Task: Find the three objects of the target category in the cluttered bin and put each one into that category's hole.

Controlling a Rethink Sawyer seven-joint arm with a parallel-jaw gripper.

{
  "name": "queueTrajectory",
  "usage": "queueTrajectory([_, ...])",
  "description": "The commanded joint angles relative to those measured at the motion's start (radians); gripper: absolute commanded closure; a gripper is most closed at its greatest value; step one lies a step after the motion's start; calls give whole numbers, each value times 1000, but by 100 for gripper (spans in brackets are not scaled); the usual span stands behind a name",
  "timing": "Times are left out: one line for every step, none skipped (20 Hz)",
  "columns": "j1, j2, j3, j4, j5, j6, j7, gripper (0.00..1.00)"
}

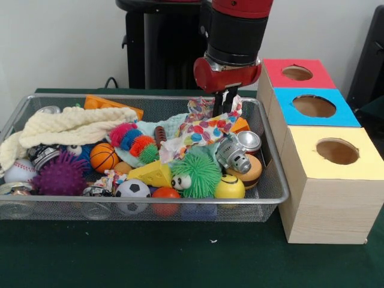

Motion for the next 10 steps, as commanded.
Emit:
queueTrajectory([-18, -5, 7, 27, -5, 139, -32, 100])
queueTrajectory([-16, -12, 3, 20, -25, 136, -48, 100])
queueTrajectory([-15, -22, -1, 11, -44, 145, -68, 100])
queueTrajectory([-15, -31, -6, 3, -63, 154, -89, 100])
queueTrajectory([-20, -38, -5, 2, -71, 154, -101, 100])
queueTrajectory([-26, -46, -4, 2, -80, 154, -114, 100])
queueTrajectory([-30, -49, -3, -6, -94, 158, -131, 100])
queueTrajectory([-34, -53, -3, -13, -109, 162, -149, 100])
queueTrajectory([-39, -52, 0, -20, -121, 163, -163, 100])
queueTrajectory([-45, -54, 2, -25, -132, 160, -174, 100])
